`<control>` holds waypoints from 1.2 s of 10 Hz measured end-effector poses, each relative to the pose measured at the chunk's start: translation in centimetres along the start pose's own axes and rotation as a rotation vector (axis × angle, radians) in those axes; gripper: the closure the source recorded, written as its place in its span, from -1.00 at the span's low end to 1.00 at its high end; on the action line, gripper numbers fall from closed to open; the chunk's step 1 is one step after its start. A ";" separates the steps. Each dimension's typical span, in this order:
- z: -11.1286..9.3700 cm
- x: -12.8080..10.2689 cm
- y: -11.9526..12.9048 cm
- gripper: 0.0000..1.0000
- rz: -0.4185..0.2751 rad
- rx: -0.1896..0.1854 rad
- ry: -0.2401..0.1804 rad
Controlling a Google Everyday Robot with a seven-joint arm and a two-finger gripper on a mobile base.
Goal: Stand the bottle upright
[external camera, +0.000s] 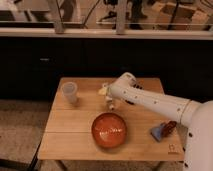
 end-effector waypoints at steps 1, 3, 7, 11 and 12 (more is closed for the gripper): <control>0.7 0.2 -0.5 -0.60 -0.071 -0.001 0.006; 1.2 0.3 -0.8 -0.60 -0.130 -0.018 0.015; 3.7 -1.3 -0.2 -0.57 -0.235 -0.089 0.006; 5.1 -2.1 0.4 0.22 -0.258 -0.153 0.008; 5.0 -2.0 0.6 0.38 -0.245 -0.133 0.000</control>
